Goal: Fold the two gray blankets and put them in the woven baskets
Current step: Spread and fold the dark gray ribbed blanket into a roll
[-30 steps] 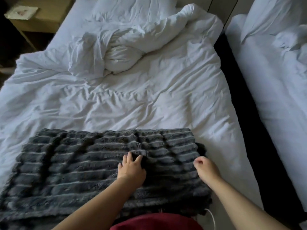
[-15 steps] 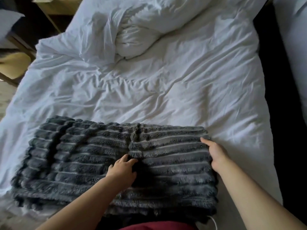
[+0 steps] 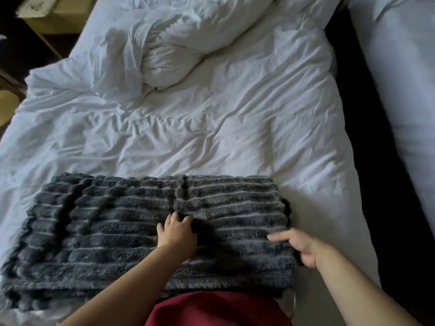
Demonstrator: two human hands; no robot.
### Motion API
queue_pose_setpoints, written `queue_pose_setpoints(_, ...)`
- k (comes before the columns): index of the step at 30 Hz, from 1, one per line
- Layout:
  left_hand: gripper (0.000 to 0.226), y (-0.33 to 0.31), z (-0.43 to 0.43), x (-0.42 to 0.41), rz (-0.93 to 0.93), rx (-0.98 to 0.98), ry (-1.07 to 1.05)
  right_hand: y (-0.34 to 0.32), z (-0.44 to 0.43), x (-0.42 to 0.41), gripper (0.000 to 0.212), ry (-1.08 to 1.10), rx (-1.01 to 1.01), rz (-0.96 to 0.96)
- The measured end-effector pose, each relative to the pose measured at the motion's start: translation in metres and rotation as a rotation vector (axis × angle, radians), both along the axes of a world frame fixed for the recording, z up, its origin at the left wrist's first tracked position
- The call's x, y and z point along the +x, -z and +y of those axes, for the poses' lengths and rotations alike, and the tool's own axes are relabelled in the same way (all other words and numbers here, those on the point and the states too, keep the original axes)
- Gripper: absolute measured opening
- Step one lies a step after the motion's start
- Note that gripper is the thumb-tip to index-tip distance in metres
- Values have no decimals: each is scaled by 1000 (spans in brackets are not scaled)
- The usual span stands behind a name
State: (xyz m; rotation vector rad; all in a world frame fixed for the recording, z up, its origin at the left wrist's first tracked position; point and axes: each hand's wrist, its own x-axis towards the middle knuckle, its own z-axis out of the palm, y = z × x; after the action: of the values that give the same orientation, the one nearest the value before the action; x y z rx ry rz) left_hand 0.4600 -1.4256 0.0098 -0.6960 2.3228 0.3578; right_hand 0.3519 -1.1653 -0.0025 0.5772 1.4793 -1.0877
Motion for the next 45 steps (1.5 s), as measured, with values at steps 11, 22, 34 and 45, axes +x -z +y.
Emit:
queue_pose_setpoints(11, 60, 28, 18, 32, -30, 87, 262, 26, 6, 59, 33, 97, 346, 102)
queue_pose_setpoints(22, 59, 45, 21, 58, 53, 94, 240, -10, -154, 56, 72, -598, 213, 1044)
queue_pose_setpoints(34, 53, 51, 30, 101, 152, 280, 126, 76, -77, 107, 74, -959, 670, 960)
queue_pose_setpoints(45, 54, 71, -123, 19, 407, -87, 186, 96, -207, 115, 62, -1068, 401, 1154)
